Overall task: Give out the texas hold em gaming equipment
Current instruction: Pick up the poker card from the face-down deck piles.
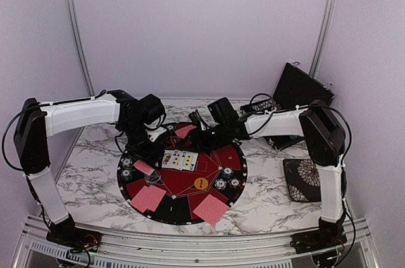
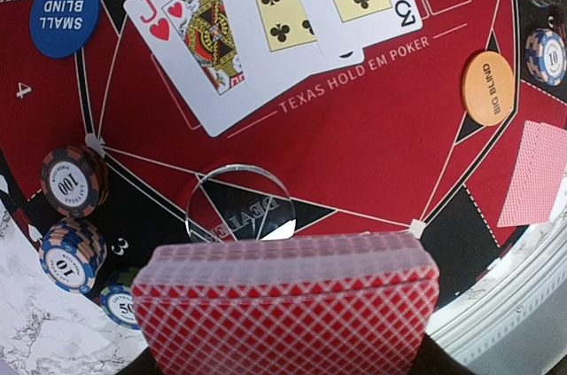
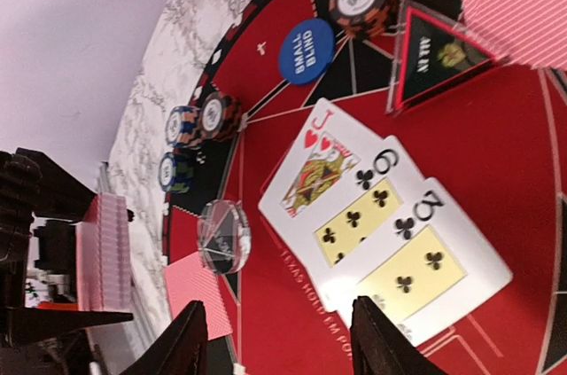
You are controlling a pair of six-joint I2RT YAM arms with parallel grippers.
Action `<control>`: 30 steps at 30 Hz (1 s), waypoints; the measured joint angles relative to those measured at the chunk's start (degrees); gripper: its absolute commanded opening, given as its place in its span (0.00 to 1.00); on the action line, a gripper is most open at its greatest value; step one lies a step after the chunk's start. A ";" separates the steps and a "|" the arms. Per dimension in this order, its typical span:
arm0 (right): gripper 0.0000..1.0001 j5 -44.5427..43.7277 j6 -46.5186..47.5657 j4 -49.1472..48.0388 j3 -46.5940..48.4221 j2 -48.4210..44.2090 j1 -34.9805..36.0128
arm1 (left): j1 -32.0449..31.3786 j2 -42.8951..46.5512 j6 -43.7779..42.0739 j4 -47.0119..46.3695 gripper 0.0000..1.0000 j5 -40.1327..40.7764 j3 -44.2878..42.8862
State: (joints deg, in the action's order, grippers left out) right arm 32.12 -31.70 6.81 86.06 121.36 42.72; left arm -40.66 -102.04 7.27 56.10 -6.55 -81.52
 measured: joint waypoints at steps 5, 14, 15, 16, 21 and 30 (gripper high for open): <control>0.59 9.33 -6.67 -9.31 -4.90 -0.02 -0.13 | -1.36 -0.37 0.00 0.59 0.46 0.00 -1.07; 0.65 16.98 -15.93 -22.16 -8.28 -0.02 0.13 | -2.29 -1.03 -0.09 1.44 0.46 0.00 -1.53; 0.65 17.40 -16.70 -23.17 -8.31 0.02 0.20 | -2.38 -1.09 -0.17 1.64 0.46 0.00 -1.81; 0.64 17.94 -17.79 -24.46 -8.33 0.15 0.26 | -2.47 -1.11 -0.20 1.68 0.46 0.00 -2.03; 0.65 19.71 -22.32 -29.66 -8.33 1.42 0.79 | -2.58 -1.11 -0.26 1.79 0.46 0.00 -2.75; 0.64 21.33 -27.80 -35.52 -8.33 3.56 2.36 | -2.58 -1.11 -0.24 2.19 0.46 0.00 -2.80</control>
State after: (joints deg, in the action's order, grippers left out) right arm 53.45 -59.51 -28.71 77.73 124.92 45.08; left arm -43.24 -103.15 7.03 58.28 -6.55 -84.31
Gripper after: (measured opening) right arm 0.645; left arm 0.663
